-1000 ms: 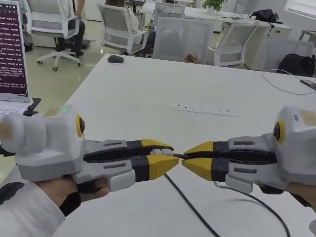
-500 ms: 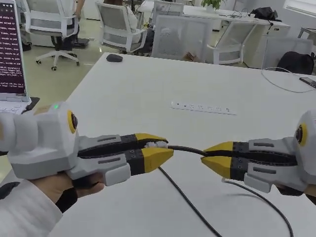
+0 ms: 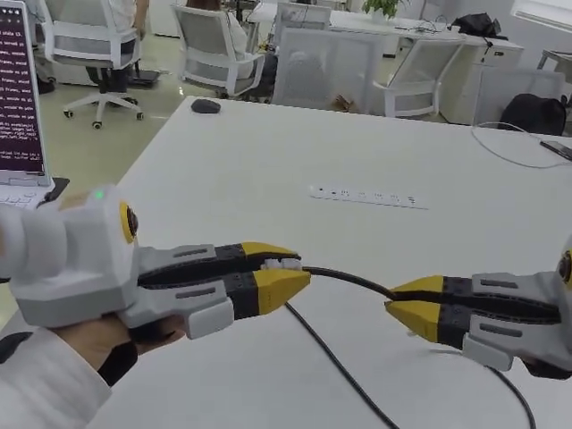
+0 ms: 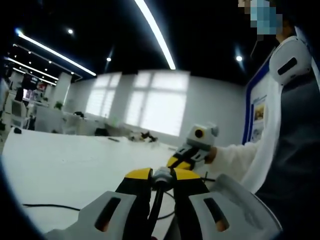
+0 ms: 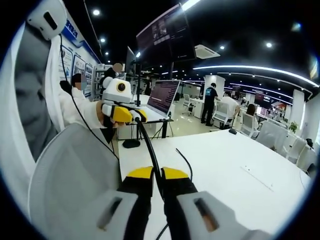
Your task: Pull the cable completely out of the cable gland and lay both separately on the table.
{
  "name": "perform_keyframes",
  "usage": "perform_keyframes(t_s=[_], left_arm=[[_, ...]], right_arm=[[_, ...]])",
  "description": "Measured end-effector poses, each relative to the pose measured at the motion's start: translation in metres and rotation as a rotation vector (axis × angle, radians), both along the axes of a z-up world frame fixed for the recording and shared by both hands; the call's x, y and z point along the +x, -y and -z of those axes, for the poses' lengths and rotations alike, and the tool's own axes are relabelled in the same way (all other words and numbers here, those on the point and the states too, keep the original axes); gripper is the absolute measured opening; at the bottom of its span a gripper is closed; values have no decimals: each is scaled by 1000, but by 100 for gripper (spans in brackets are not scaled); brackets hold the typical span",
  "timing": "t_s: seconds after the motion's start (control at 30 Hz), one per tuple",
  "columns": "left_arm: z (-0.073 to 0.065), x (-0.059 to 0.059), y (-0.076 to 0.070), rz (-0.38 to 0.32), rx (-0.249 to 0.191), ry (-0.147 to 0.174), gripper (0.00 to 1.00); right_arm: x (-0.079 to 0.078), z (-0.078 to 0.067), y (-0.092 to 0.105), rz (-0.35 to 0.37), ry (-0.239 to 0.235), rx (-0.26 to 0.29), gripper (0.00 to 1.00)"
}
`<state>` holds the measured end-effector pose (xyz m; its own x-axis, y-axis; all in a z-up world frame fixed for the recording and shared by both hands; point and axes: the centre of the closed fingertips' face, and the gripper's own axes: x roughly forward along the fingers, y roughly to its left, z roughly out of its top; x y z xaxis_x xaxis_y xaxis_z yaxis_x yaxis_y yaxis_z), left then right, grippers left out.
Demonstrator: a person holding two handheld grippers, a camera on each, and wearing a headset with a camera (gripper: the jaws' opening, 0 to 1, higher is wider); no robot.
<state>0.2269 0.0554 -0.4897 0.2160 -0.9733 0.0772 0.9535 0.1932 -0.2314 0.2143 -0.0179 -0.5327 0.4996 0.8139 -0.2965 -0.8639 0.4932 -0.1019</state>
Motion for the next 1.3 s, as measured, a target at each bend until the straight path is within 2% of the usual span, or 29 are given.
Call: perform_keyframes(t_s=[0.17,0.33,0.43,0.53,0.77,0.87,0.93,0.97,1.0,1.07,1.13,1.3], left_arm=[[1,-4,2,20,6,-1,17],[0,-12,7,61,10,1,17],[2,-16,10,81,19,3,16],[3,-17,11,90,23,3,16],[7,-21,13,106,45,4,16],[7,-20,13,103,47,0,16],[8,-19,13,104,48,-4,16],[8,-20,12,106,46,-9,16],[8,-18,12,101,45,-13,17],[8,-17,11,96,41,-20,17],[9,-16,11,88,49,-18,17],[18,-18,16,97,89,-33,17]], right_arm=[[0,7,1,-3,-13,-10,6],[-9,25,-4,-73,-20,-141,6],[-7,27,-8,-78,-9,-183,12],[-3,22,-11,-88,11,-189,19],[-2,-4,-35,-150,92,-167,18],[-7,-10,-46,-195,114,-169,15],[-9,-12,-52,-213,117,-172,7],[-8,-10,-53,-222,130,-205,7],[-7,-10,-53,-220,141,-215,6],[-6,-11,-52,-213,143,-210,6],[-3,-12,-50,-201,123,-178,6],[-3,-9,-48,-200,116,-190,6]])
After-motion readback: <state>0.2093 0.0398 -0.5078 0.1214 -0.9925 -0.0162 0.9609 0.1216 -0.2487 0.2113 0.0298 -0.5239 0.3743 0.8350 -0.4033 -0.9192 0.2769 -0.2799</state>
